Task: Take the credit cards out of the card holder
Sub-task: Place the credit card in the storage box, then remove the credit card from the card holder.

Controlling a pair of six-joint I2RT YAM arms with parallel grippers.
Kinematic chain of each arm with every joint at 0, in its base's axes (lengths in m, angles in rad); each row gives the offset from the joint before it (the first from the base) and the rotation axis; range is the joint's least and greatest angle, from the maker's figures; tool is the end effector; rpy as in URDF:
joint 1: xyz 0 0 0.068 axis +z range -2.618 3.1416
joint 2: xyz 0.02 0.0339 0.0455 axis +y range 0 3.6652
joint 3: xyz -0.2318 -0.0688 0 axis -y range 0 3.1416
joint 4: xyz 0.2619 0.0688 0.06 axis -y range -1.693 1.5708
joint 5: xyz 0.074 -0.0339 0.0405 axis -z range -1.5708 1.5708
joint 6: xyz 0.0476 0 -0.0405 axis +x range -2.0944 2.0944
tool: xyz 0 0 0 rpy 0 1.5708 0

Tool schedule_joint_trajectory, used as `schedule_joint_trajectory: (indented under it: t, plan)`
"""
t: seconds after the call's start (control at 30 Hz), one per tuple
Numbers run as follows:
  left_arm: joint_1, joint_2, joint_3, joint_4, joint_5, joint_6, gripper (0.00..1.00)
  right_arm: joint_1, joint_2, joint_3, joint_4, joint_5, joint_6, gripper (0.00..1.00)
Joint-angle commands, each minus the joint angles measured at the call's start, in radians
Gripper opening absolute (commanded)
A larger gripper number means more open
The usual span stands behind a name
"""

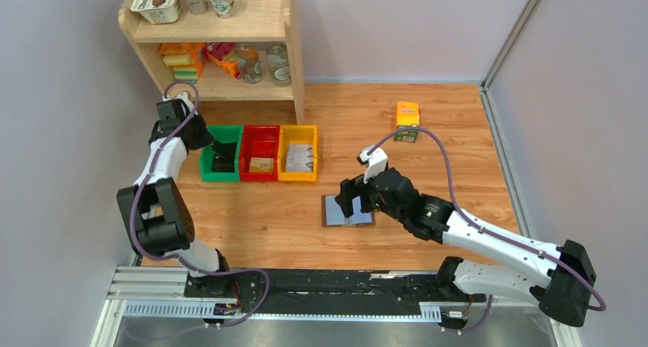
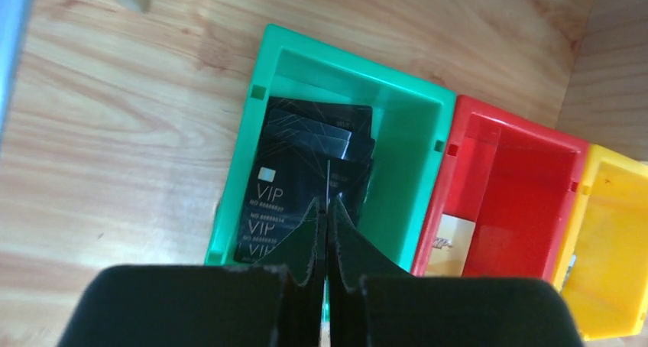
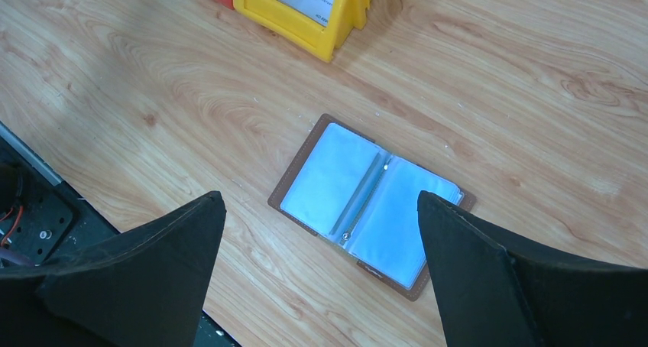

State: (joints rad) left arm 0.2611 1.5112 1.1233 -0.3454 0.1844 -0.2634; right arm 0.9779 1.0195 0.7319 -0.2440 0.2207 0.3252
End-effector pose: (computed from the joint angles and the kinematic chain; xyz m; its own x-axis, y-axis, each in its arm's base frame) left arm 0.3511 0.0848 0.2205 -0.5925 -0.4233 -0.6854 -0.2863 0.9059 -0.3119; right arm 0.1598 0.2186 0.2331 -0.4933 -0.1742 -0.8523 -0.5764 0.7992 0.1703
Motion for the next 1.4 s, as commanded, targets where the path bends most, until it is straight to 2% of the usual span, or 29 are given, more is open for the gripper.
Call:
schedule_joint_trajectory:
  t: [0.0,0.13,0.23,0.3,0.4,0.47,0.67,0.93,1.13,1.23,1.37]
  plan:
    - [0.049,0.110,0.007,0.136,0.211,0.033,0.00,-0.008,-0.004,-0.009,0.026,-0.009,0.008,1.00]
    - [0.099,0.196,0.009,0.192,0.375,0.023,0.01,-0.013,0.011,-0.012,0.040,-0.024,0.009,1.00]
    - [0.115,0.236,0.012,0.207,0.454,0.026,0.06,-0.016,0.027,-0.014,0.051,-0.037,0.011,1.00]
    - [0.115,0.256,0.032,0.168,0.428,0.045,0.13,-0.018,0.042,-0.008,0.052,-0.041,0.012,1.00]
    - [0.115,0.261,0.061,0.082,0.330,0.075,0.31,-0.016,0.056,-0.003,0.046,-0.043,0.012,1.00]
    - [0.115,0.244,0.070,0.046,0.256,0.084,0.36,-0.018,0.057,-0.006,0.043,-0.038,0.012,1.00]
    - [0.115,0.164,0.087,-0.018,0.121,0.093,0.43,-0.018,0.082,0.014,-0.001,-0.008,0.006,1.00]
    - [0.093,0.029,0.087,-0.049,0.083,0.033,0.46,-0.013,0.206,0.102,-0.113,0.049,0.029,0.98]
    - [-0.032,-0.078,0.082,-0.122,-0.002,-0.013,0.46,-0.001,0.376,0.199,-0.230,0.051,0.107,0.97]
    - [-0.136,-0.130,0.084,-0.164,-0.068,-0.023,0.46,0.008,0.476,0.239,-0.250,-0.004,0.129,0.97]
    - [-0.250,-0.215,0.044,-0.191,-0.080,-0.075,0.46,0.019,0.568,0.287,-0.261,-0.034,0.161,0.97]
